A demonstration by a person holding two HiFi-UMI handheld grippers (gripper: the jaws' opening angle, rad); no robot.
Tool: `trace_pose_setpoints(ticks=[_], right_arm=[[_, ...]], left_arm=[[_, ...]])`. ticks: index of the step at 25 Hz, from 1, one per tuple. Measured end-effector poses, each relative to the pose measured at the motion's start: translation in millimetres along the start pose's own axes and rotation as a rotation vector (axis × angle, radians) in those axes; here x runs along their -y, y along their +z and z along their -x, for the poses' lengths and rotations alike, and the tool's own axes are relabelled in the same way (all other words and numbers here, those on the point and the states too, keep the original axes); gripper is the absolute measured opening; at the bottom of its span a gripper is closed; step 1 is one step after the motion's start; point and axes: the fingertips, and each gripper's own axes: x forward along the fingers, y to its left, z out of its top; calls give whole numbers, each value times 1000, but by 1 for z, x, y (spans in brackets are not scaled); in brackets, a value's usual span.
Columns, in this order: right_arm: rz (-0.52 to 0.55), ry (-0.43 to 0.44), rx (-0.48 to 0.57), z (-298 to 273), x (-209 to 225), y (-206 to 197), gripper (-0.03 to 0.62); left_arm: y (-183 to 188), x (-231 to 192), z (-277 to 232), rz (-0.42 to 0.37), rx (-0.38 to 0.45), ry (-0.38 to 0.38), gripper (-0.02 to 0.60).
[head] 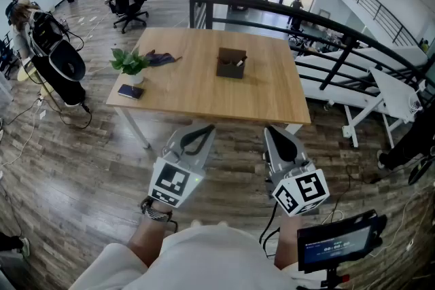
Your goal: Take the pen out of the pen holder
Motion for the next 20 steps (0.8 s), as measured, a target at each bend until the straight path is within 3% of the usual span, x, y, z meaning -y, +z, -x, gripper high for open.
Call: trace_pose_setpoints(ticks=[7, 20], right_arm=[[-25, 63, 11, -1, -5, 1, 2], [-18, 72, 30, 4, 10, 0, 2]], left_arm=[[1, 0, -4, -1, 0, -2, 0], [2, 13, -16, -9, -13, -5, 0]])
